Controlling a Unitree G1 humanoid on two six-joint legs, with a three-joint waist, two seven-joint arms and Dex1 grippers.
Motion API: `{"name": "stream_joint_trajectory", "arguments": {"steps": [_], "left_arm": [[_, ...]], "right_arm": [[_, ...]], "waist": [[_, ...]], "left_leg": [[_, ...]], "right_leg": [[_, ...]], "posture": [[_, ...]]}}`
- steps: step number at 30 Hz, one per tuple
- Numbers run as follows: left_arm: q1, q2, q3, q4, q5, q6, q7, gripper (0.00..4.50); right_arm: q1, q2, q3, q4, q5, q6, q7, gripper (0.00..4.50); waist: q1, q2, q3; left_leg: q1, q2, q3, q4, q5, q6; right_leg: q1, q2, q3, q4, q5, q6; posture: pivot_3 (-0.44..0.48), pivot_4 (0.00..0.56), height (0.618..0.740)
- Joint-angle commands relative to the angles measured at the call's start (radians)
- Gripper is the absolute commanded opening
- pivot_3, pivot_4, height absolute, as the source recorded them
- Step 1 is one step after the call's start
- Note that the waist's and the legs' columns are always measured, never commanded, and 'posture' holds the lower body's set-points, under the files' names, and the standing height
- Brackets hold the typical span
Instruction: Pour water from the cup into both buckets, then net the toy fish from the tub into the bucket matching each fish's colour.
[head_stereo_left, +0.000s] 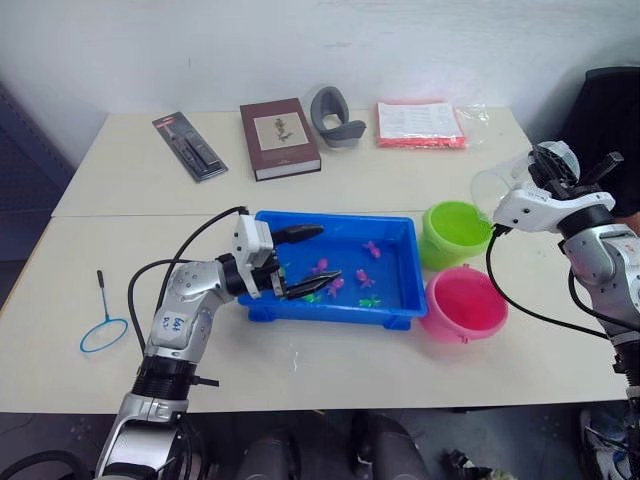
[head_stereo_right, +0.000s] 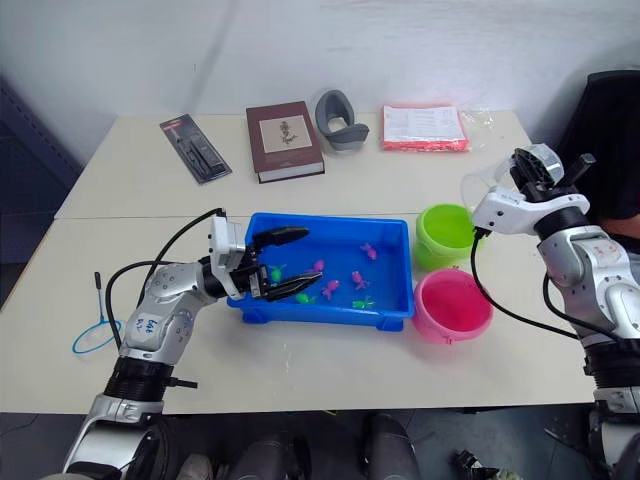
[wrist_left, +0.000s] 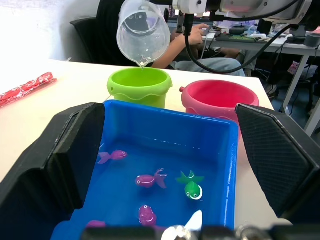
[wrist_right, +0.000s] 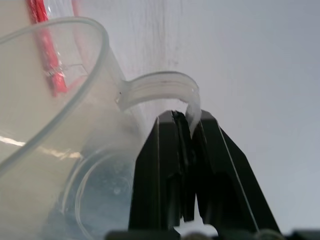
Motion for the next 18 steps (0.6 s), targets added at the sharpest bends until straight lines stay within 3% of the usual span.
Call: {"name": "stream_joint_trajectory", "arguments": {"steps": [1,4,12,15,18], "left_arm": [[-0.012,-0.001,0.012,-0.005,-0.007,-0.008,-0.004,4.50],[-0.004,0.010,0.019,-0.011,-0.013,0.000,-0.007,4.50],[0.048,0.091,0.032,-0.103,-0.085,0.113,-0.079,4.50],[0.066,0.118,0.036,-0.125,-0.095,0.127,-0.109,4.50],[0.077,0.148,0.042,-0.127,-0.100,0.136,-0.144,4.50]], "right_arm": [[0.020,0.074,-0.142,-0.051,0.173,0.056,-0.011,0.06],[0.058,0.152,-0.284,-0.147,0.352,0.155,0.040,0.06],[0.196,0.398,-0.703,-0.465,0.898,0.655,0.092,0.06],[0.230,0.481,-0.784,-0.485,1.041,0.781,0.062,0.06],[0.239,0.560,-0.798,-0.445,1.128,0.789,0.059,0.06]], "waist": [[0.001,0.000,0.000],[0.004,0.000,0.000],[0.003,0.000,0.000],[0.001,0.000,0.000],[-0.002,0.001,0.001]], "left_leg": [[0.000,0.000,0.000,0.000,0.000,0.000],[0.000,0.000,0.000,0.000,0.000,0.000],[-0.001,0.001,-0.003,0.000,0.000,0.000],[0.000,0.000,-0.003,0.000,0.000,0.000],[0.001,0.000,-0.002,0.000,0.000,0.000]], "right_leg": [[0.000,0.000,0.000,0.000,0.000,0.000],[0.000,0.000,0.000,0.000,0.000,0.000],[0.001,-0.001,-0.002,0.000,0.000,0.000],[0.001,-0.001,-0.001,0.000,0.000,0.000],[0.001,-0.001,0.000,0.001,0.000,-0.001]], "posture": [[0.000,0.150,0.740],[0.000,0.150,0.740],[0.000,0.150,0.740],[0.000,0.150,0.740],[0.000,0.150,0.740]]}}
